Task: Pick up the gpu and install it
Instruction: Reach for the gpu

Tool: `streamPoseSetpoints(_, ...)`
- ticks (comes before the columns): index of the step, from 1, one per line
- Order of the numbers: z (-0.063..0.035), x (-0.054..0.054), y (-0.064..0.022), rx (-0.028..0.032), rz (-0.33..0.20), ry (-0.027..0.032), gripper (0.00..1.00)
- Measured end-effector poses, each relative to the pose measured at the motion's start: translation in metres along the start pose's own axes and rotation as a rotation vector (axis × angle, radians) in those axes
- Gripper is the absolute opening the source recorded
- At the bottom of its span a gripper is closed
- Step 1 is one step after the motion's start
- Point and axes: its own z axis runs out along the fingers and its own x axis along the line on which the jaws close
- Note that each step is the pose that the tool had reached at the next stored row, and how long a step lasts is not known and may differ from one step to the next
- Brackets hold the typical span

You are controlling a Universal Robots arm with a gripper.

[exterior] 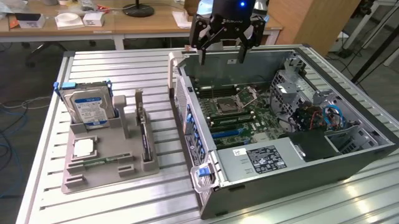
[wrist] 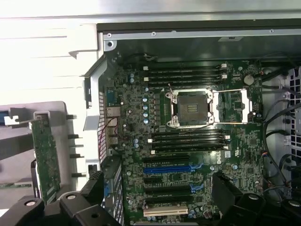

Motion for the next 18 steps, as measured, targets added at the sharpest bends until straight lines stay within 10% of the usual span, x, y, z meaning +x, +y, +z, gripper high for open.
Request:
streamPoseSetpoints(12,-0.0004,0.006,-0.0017,-0.0004,-0.017,0.0008,0.97)
streamPoseSetpoints(18,-0.0012,0.017,-0.0034,-0.0002,-0.018,0.0008,0.67)
